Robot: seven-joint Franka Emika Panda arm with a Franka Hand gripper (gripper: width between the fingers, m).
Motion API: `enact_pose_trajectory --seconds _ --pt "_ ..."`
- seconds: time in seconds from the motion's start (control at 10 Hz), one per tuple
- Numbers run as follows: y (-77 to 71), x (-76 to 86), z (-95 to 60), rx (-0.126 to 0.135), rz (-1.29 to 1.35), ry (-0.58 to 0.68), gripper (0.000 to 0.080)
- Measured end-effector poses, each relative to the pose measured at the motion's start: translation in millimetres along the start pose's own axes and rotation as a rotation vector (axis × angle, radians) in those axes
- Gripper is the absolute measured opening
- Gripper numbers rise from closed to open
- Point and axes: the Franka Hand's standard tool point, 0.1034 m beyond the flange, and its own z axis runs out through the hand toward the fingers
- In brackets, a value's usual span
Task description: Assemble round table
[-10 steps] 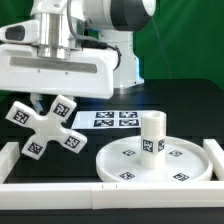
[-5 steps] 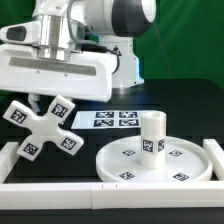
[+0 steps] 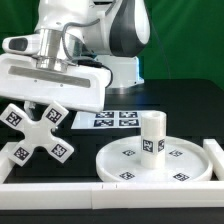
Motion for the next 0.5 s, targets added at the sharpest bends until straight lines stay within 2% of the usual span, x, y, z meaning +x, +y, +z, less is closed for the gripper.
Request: enact_pose_trajectory --seconds 0.2,0.4,0.5 --pt "-9.2 -12.1 7.4 0.018 0.001 -0.032 0.0206" --pt "-18.0 -15.6 8.0 0.032 0.002 -0.044 0.0206" --pt "-17.5 -15.6 8.0 0.032 0.002 -0.044 0.0206"
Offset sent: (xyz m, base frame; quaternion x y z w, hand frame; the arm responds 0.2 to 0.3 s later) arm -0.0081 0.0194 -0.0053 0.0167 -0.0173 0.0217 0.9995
